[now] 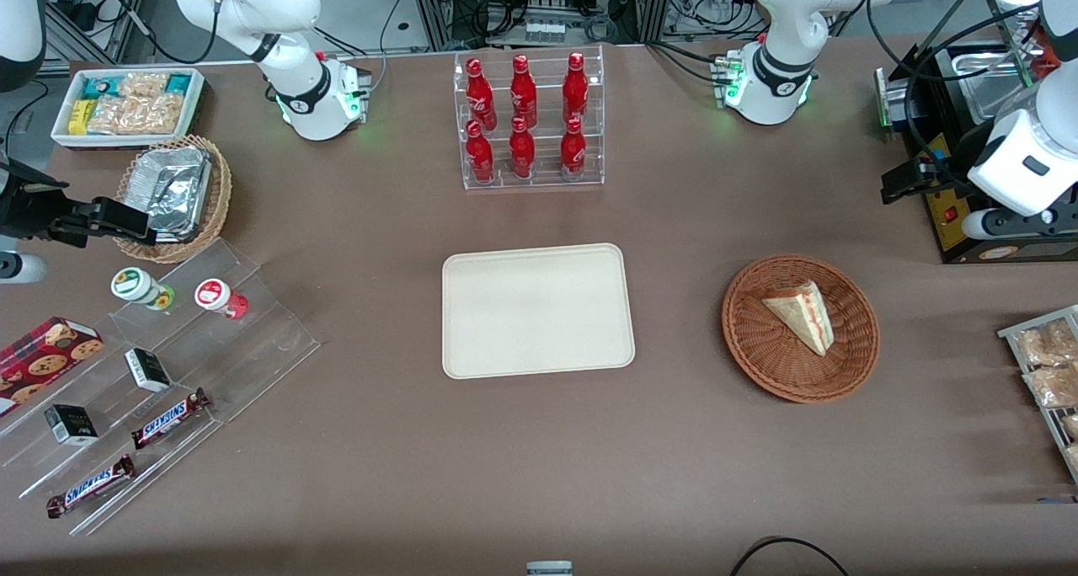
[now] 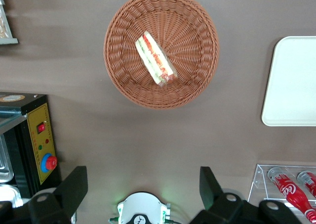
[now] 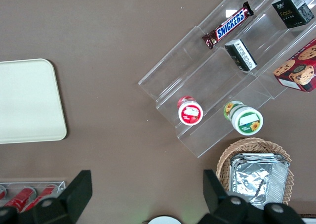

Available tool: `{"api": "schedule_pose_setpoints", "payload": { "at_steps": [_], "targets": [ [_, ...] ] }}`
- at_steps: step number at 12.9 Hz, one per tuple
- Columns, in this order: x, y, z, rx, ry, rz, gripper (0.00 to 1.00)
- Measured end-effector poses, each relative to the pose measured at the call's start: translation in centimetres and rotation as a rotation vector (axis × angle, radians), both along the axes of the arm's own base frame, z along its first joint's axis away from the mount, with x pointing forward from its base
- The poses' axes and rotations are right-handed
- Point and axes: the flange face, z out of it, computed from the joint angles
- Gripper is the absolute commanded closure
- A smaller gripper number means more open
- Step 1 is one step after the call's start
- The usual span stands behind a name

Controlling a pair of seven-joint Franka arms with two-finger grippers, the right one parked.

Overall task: Place sandwich from basket to tray
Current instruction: 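Move the left gripper over the wicker basket toward the wrapped sandwich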

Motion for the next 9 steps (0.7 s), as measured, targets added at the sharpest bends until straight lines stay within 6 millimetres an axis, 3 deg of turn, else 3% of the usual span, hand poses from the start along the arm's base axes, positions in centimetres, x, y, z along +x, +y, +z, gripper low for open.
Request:
{"api": "schedule_pose_setpoints", "payload": {
  "at_steps": [6, 9],
  "targets": [
    [0.4, 0.0, -0.6, 0.000, -0.010, 0.001, 0.00],
    [1.0, 0.0, -3.0, 0.000, -0.011, 0.001, 0.00]
  ]
}}
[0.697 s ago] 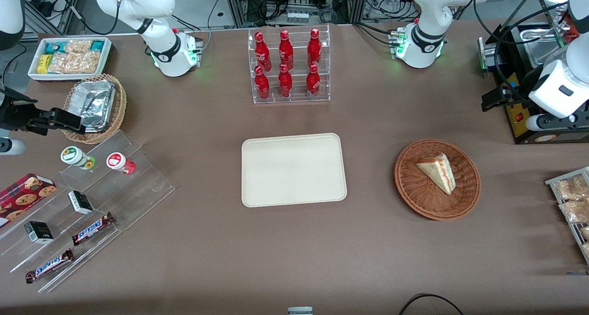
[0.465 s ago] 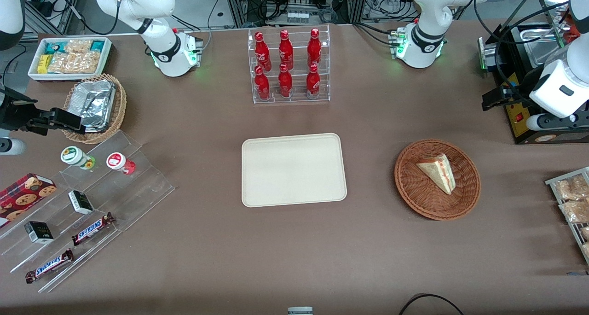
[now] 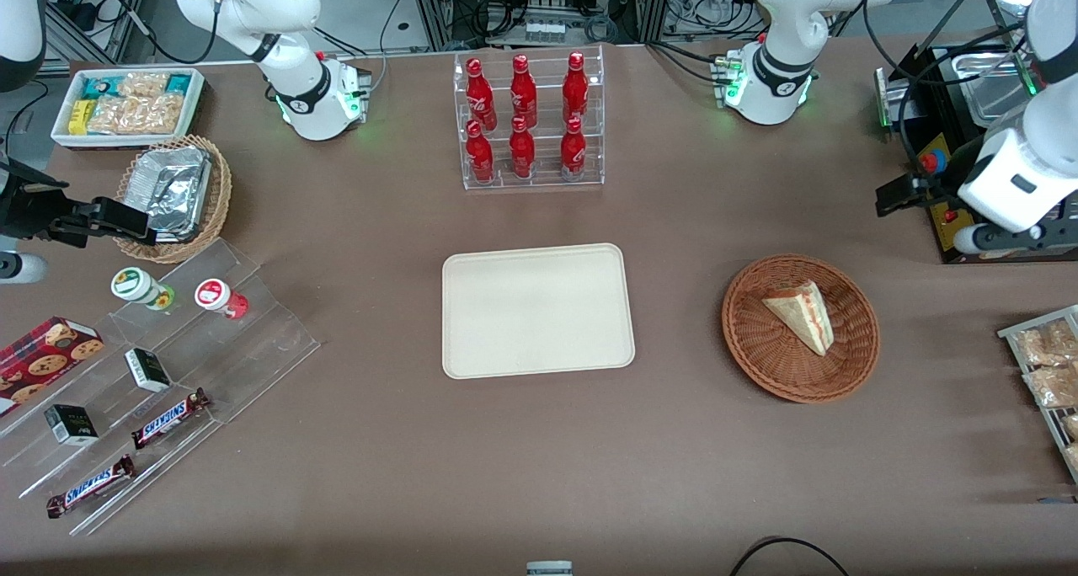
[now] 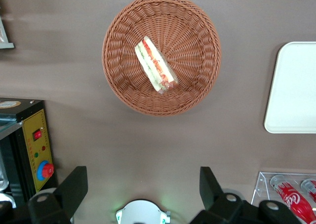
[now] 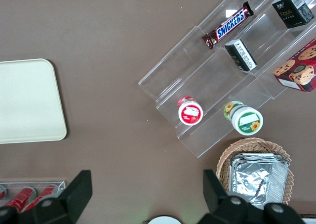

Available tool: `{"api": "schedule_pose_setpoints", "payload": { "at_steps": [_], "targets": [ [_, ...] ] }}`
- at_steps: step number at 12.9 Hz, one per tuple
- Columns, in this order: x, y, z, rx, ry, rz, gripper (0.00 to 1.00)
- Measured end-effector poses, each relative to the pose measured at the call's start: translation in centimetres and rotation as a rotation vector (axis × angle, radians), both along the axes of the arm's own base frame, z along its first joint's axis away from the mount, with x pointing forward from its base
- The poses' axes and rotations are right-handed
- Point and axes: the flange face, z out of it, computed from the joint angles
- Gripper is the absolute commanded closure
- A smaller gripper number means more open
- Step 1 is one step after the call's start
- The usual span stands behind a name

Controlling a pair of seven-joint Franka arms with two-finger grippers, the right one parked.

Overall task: Place sandwich from basket to tray
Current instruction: 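Move the left gripper over the wicker basket toward the wrapped sandwich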

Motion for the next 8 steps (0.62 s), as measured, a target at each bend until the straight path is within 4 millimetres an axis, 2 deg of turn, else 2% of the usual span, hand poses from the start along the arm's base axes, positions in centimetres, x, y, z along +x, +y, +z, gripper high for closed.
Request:
{"api": "schedule_pose_setpoints", "payload": {
  "at_steps": [3, 8],
  "targets": [
    [0.5, 0.0, -3.9, 0.000, -0.007, 0.001, 0.00],
    [0.9, 0.0, -8.9, 0.013, -0.036, 0.090, 0.00]
  ]
}}
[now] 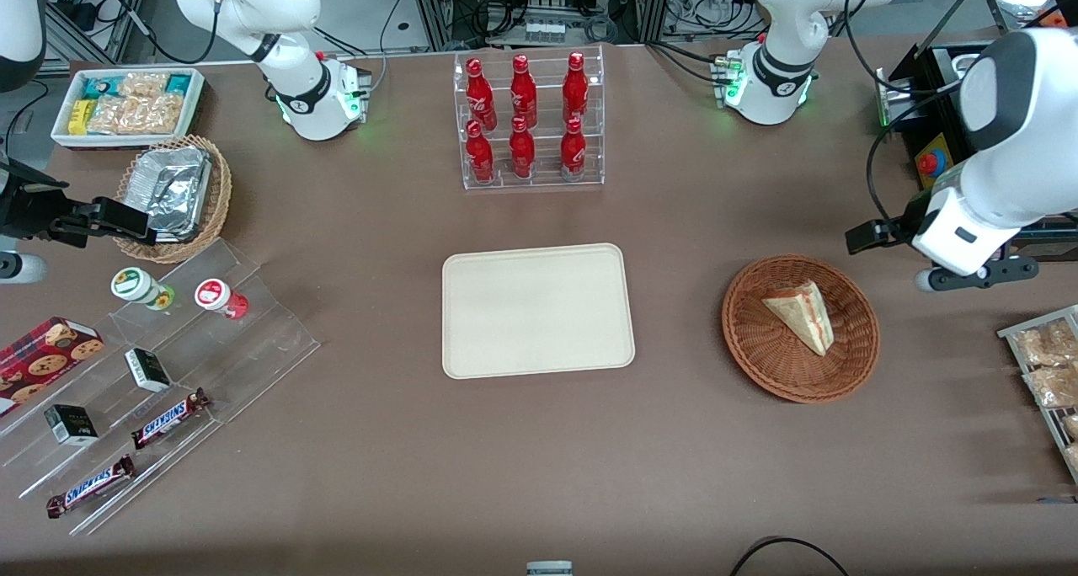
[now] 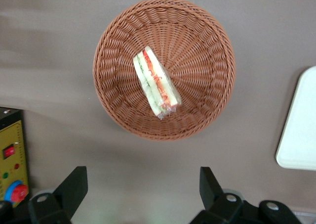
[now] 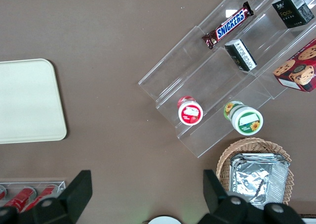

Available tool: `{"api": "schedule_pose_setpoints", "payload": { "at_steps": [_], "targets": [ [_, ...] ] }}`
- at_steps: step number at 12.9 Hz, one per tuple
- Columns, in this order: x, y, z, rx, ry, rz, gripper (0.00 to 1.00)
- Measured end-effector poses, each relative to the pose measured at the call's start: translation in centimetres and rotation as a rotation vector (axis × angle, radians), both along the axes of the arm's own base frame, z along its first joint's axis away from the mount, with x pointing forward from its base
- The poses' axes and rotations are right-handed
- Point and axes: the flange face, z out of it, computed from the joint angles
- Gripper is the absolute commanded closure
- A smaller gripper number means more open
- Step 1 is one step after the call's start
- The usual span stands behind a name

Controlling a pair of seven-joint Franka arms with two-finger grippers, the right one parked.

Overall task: Place sandwich from basket to tray
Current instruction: 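Move the left gripper over the wicker basket toward the wrapped sandwich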

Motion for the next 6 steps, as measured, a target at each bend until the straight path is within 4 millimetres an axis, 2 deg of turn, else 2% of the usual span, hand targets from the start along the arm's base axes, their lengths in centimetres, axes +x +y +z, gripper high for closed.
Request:
{"api": "schedule_pose_setpoints", "payload": {
  "at_steps": [4, 6],
  "targets": [
    [-0.3, 0.0, -5.6, 0.012, -0.042, 0.108, 0.00],
    [-0.5, -0.3, -7.8, 0.020, -0.053, 0.178, 0.00]
  ]
}}
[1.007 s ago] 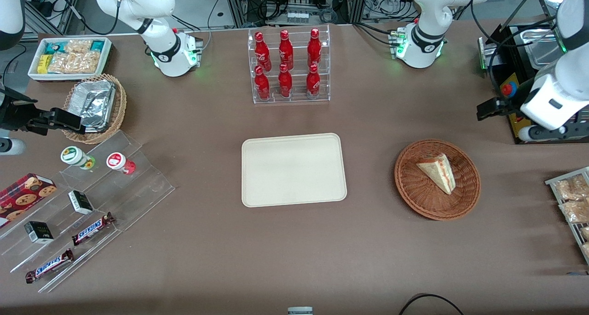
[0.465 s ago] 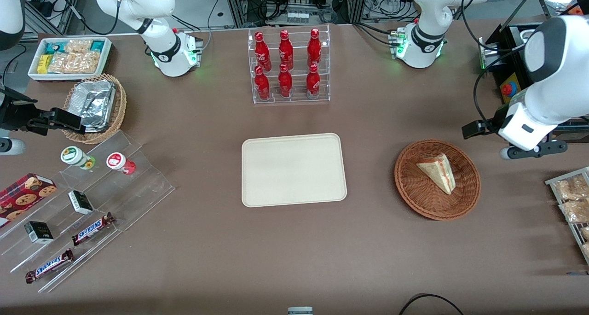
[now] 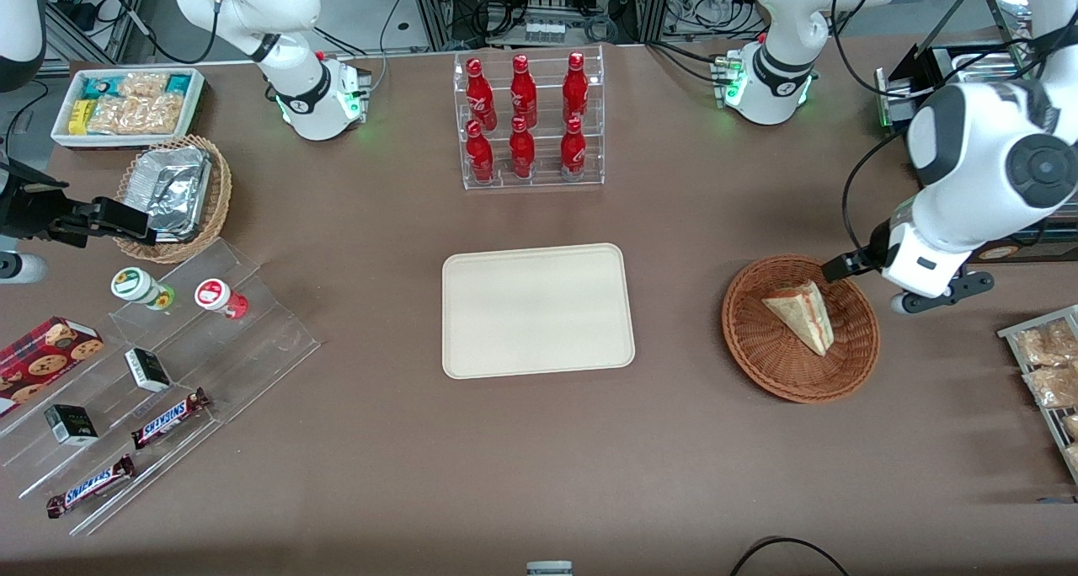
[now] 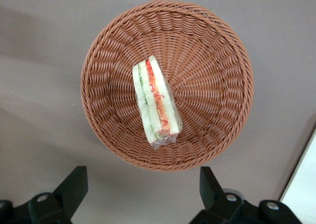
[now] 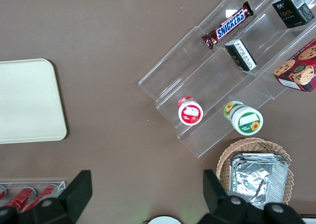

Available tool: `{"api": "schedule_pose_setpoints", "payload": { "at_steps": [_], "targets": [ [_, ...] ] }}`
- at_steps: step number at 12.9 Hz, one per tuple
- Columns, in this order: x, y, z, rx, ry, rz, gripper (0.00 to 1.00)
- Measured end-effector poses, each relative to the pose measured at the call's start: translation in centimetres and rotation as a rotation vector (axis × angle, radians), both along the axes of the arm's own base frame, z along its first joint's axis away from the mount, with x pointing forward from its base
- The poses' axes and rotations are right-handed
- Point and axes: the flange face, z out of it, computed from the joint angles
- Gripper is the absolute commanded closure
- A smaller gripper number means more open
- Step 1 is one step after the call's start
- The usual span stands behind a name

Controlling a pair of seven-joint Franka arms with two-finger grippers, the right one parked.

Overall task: Place sandwich from basket to tray
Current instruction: 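Lower the open left gripper around the sandwich's wrapped edge and close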

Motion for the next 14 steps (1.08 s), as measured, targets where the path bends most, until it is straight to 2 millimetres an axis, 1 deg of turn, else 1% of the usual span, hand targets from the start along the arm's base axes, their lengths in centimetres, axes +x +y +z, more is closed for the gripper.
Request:
{"api": "schedule_pose_setpoints", "payload": {
  "at_steps": [7, 11, 14],
  "targets": [
    [0.4, -0.2, -4.4, 0.026, -0.013, 0.291, 0.00],
    [0.3, -0.3, -6.2, 0.026, -0.029, 0.325, 0.00],
    [-0.1, -0.2, -8.0, 0.024, -0.037, 0.330, 0.00]
  ]
}}
